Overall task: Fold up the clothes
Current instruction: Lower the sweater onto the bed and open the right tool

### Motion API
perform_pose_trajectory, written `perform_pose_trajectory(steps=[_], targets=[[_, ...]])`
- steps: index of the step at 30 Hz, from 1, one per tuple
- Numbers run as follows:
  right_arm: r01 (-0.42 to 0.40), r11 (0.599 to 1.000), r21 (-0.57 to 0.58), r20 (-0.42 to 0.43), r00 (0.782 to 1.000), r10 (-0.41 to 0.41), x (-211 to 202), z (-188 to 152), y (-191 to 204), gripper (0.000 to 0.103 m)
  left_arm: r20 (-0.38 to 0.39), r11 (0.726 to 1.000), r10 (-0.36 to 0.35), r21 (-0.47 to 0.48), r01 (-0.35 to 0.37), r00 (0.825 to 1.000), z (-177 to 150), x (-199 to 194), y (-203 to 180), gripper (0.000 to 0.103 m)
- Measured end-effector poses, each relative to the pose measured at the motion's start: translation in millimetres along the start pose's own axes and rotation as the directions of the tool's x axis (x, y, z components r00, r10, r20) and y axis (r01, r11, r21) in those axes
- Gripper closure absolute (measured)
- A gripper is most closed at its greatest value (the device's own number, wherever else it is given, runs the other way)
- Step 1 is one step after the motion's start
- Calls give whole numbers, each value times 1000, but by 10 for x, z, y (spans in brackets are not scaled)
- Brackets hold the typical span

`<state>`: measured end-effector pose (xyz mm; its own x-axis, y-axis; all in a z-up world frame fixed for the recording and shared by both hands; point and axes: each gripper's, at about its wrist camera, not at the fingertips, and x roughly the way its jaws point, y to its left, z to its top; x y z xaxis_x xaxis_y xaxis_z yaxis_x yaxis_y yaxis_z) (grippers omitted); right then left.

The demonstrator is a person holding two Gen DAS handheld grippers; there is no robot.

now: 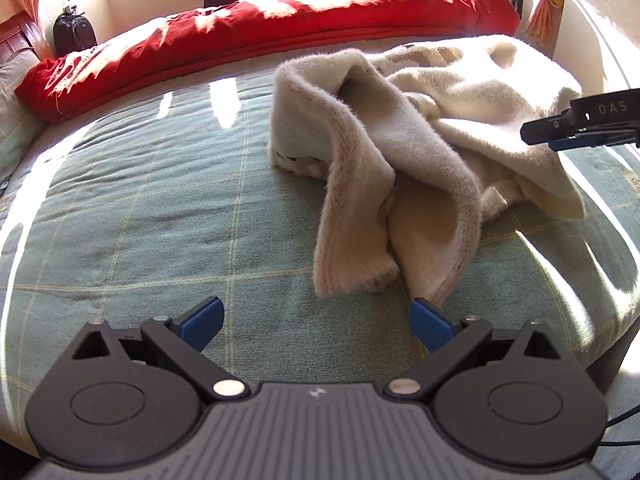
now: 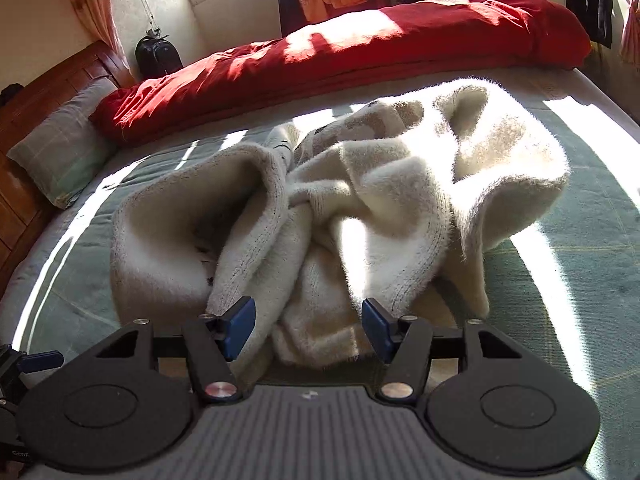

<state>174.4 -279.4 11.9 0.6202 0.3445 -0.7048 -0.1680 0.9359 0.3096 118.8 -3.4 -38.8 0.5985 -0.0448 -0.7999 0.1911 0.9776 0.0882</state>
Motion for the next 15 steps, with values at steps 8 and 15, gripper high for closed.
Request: perform_pose_trajectory(steps=[8,15], targets=[[53,996,71,71,996,-58,-228,77,-357,39,-27,999,-4,34,5,1000,9,78,-116,4],[70,986,155,118,989,-89,-286,432,-849,39,-43,998,-18,61,21,999,44,109,-236,4]])
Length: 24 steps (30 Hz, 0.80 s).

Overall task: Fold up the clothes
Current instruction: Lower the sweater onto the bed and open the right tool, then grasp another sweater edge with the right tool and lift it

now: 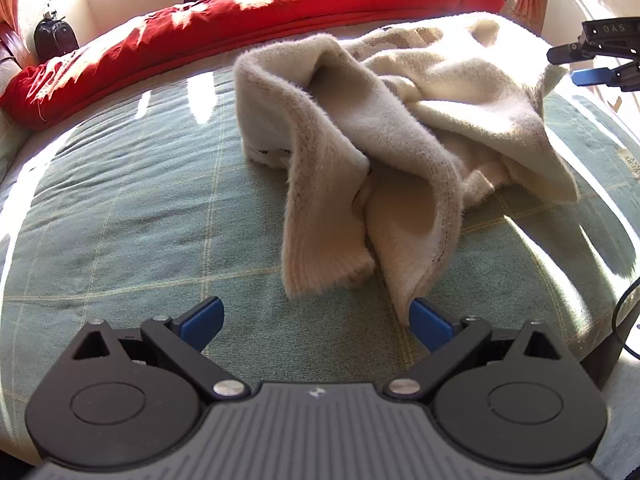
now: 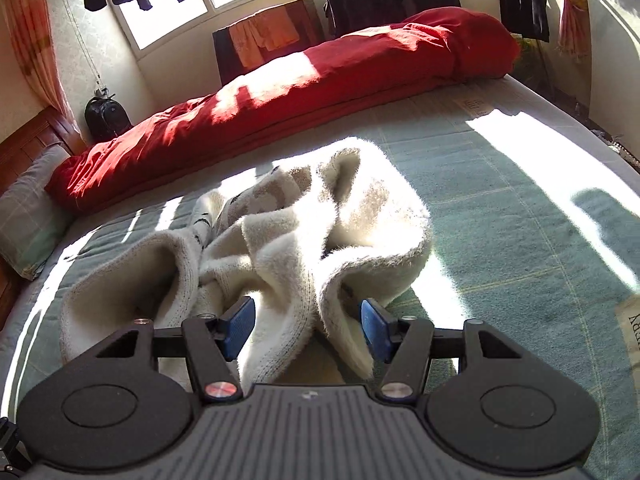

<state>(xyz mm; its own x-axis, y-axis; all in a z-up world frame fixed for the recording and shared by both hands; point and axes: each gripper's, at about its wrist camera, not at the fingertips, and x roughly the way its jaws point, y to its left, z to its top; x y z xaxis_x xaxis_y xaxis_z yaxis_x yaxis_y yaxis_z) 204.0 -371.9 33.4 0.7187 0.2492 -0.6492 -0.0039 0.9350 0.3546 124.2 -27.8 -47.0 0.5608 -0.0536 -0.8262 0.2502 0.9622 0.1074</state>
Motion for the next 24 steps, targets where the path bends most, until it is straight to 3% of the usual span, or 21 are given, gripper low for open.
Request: perform_pose_trajectory(steps=[6,13,15,20,23,24], targets=[[-33,999,9,31,999,33,96,357,-37,39,-5,999,-20,33,20,1000,78,25,-68,4],[124,989,-76,62,991,-120,341,691,-169,36,-7,999,-24,35,24,1000,149,108,-52,4],[121,989,-83,19,993,-119,501,753,-271,32,-17,999,-28,32,28,999,150,152,-39,4],[87,987,-138,-129,986,-105,986,787,-394,33,-39,999,-31,24,32,999,140,249,-18,4],[43,989,-143,-194,979,-71,1217,766,-388,50,-50,999,-31,19,32,998,136,295,-1,4],[38,989,-140,-210,975,-67,1276,758,-377,66,-52,999,-31,18,32,998,136,305,6,4]])
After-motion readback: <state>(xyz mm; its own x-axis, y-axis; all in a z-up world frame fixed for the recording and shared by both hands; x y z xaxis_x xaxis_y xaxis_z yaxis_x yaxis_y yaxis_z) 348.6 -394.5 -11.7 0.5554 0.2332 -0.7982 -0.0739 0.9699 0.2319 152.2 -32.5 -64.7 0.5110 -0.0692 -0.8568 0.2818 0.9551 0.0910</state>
